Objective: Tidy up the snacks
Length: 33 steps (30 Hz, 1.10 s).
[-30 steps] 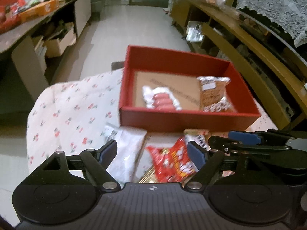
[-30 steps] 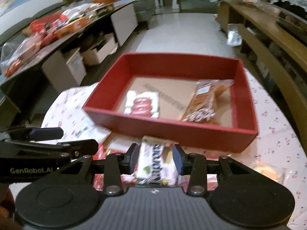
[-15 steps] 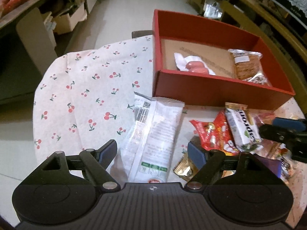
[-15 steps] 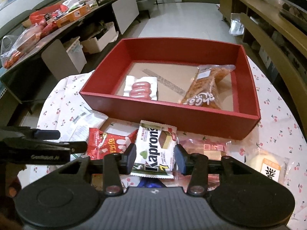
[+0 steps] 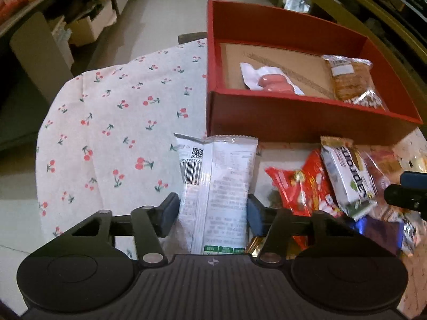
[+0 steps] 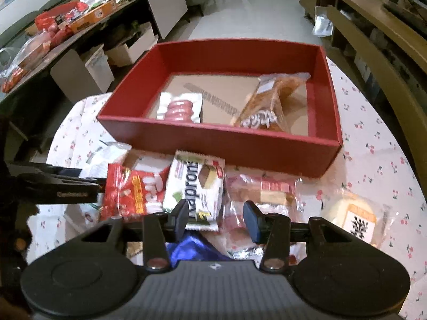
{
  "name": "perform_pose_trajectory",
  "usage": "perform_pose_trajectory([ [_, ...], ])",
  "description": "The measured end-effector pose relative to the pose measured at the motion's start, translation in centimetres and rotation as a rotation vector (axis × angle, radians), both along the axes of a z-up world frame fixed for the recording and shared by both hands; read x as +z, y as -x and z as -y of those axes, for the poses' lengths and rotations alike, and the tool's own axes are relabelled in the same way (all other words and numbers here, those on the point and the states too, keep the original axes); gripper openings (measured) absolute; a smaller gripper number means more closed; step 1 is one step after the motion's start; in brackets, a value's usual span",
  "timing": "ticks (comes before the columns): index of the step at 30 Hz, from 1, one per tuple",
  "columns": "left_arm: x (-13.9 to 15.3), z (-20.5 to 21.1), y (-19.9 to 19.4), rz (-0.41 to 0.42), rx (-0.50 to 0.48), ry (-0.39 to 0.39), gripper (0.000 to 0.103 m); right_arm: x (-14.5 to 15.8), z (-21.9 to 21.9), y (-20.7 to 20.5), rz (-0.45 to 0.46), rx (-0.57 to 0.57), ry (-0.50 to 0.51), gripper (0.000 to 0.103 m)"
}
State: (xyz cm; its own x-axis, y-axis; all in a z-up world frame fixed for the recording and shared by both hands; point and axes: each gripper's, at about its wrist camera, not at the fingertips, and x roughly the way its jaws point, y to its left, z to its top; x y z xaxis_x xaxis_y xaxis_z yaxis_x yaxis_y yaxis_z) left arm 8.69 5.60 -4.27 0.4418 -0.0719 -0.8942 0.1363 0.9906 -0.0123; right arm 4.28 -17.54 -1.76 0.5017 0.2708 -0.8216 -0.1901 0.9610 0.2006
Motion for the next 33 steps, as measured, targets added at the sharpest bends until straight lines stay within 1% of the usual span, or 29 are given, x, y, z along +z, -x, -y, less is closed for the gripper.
perform_pose_trajectory([
  [3,0.4,-0.2,0.7,-0.001,-0.004,0.016,0.054,-0.4,-0.1,1.1,-0.014,0.036,0.016,0.058],
  [5,0.7,-0.5,1.0,-0.002,0.0,0.041,0.052,-0.8,-0.3,1.9,-0.019,0.075,0.017,0.062],
  [6,0.8,-0.7,1.2,-0.006,0.0,0.053,0.052,-1.0,-0.5,2.2,-0.017,0.104,0.022,0.064],
  [11,1.0,-0.9,1.9,-0.026,-0.002,0.081,0.052,-2.8,-1.8,1.9,-0.027,0.245,0.066,0.065],
  [12,1.0,-0.9,2.0,-0.028,-0.005,0.084,0.052,-3.0,-2.1,1.8,-0.021,0.268,0.072,0.068],
  [15,0.8,-1.0,1.8,-0.038,-0.001,0.096,0.053,-3.3,-2.2,1.3,-0.036,0.307,0.035,0.069],
  [18,0.8,-1.0,1.5,-0.045,-0.003,0.107,0.054,-3.4,-2.5,1.9,-0.051,0.338,0.03,0.07],
  [22,0.6,-0.6,1.5,-0.053,-0.015,0.102,0.055,-3.6,-2.8,3.4,-0.092,0.33,0.021,0.073],
  [26,0.4,-0.6,1.6,-0.058,-0.013,0.095,0.06,-3.6,-3.4,5.1,-0.126,0.364,0.018,0.079],
  [28,0.2,-0.7,1.6,-0.061,-0.009,0.091,0.062,-3.6,-4.0,5.9,-0.113,0.369,0.042,0.08],
  [33,0.0,-0.2,1.6,-0.059,-0.014,0.065,0.071,-4.0,-5.8,5.8,-0.056,0.321,0.106,0.082],
])
